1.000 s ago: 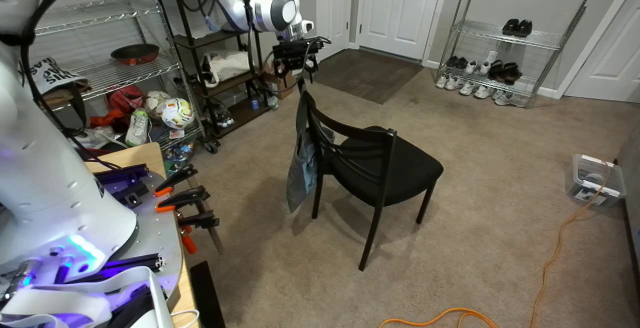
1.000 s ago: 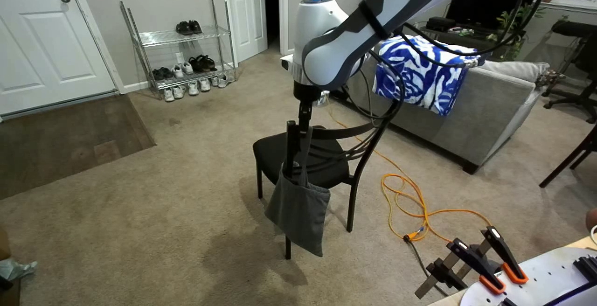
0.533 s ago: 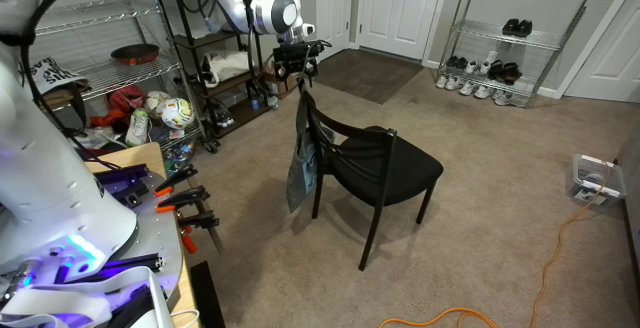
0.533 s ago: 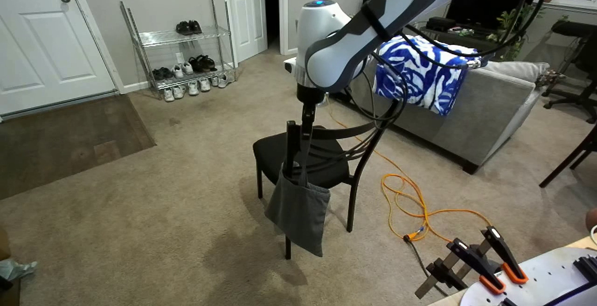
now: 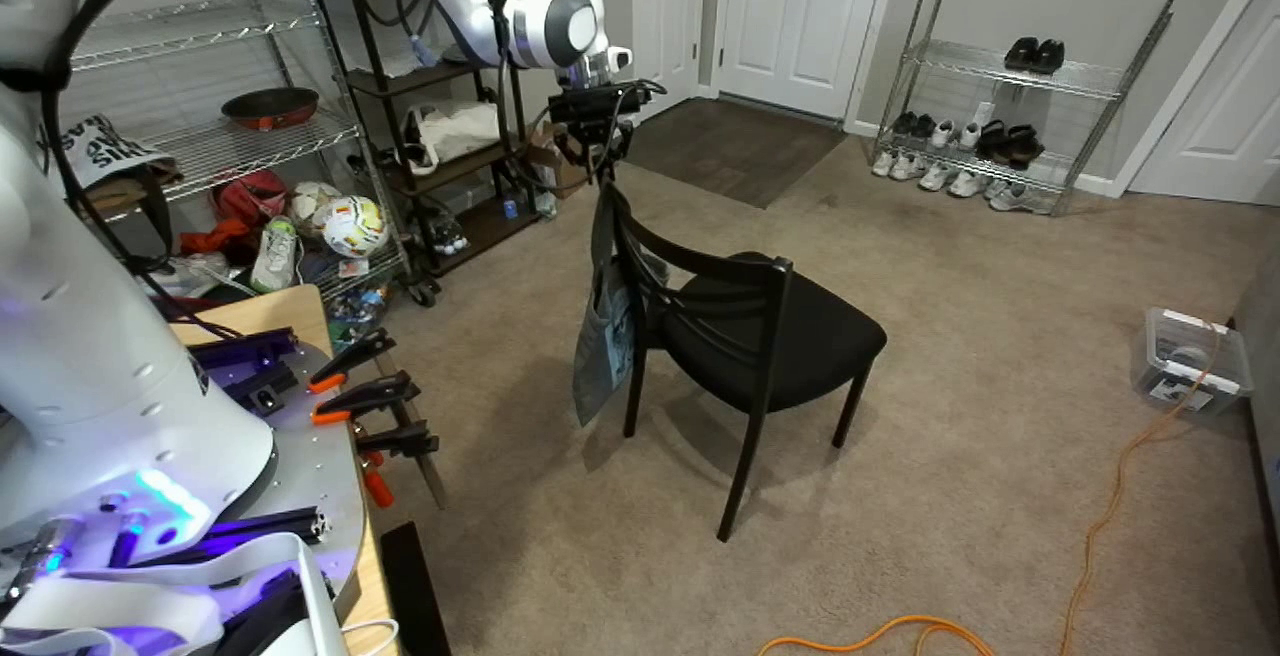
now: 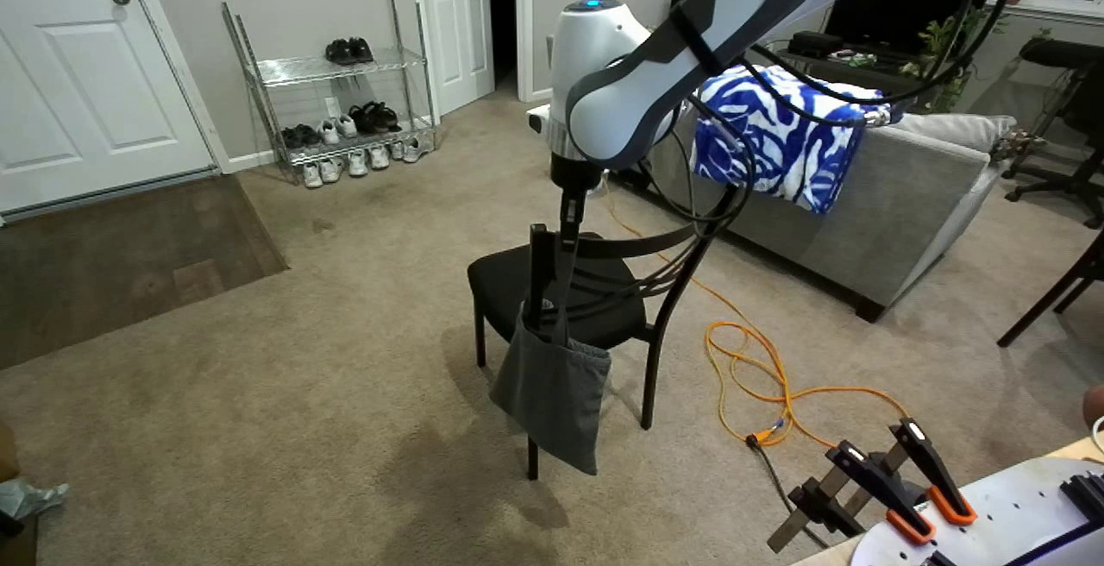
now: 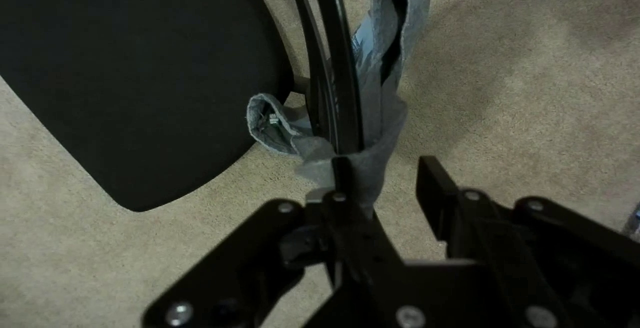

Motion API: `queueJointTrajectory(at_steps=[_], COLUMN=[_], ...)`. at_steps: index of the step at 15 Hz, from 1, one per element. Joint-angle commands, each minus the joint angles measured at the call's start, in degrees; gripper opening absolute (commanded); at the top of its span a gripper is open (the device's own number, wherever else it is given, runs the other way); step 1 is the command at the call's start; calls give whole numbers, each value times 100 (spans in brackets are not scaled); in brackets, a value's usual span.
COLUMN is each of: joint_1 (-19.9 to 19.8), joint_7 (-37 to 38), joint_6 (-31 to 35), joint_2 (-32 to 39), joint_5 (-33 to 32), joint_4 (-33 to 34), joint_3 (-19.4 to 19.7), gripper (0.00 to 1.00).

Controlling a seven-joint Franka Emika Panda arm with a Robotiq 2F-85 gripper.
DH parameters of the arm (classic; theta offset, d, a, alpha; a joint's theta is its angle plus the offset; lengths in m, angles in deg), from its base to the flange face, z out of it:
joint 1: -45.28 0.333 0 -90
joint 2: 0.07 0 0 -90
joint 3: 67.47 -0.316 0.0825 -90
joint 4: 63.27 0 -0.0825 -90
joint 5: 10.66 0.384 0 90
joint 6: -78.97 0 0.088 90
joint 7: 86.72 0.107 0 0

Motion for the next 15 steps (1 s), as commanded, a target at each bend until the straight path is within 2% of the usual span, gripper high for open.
queueJointTrajectory(at_steps=[1,2,4,15], joint_1=[-108,-115,-124,-121], joint_7=[-62,-50,-20,10], joint_6=[-56,-32,33,254], joint_2=[-197,-240,-349,-1091], joint_5=[99,89,64,55], joint_4=[-189,-213,-284,-771], joint_3=[-99,-95,-87,-159], gripper=[9,3,0,2])
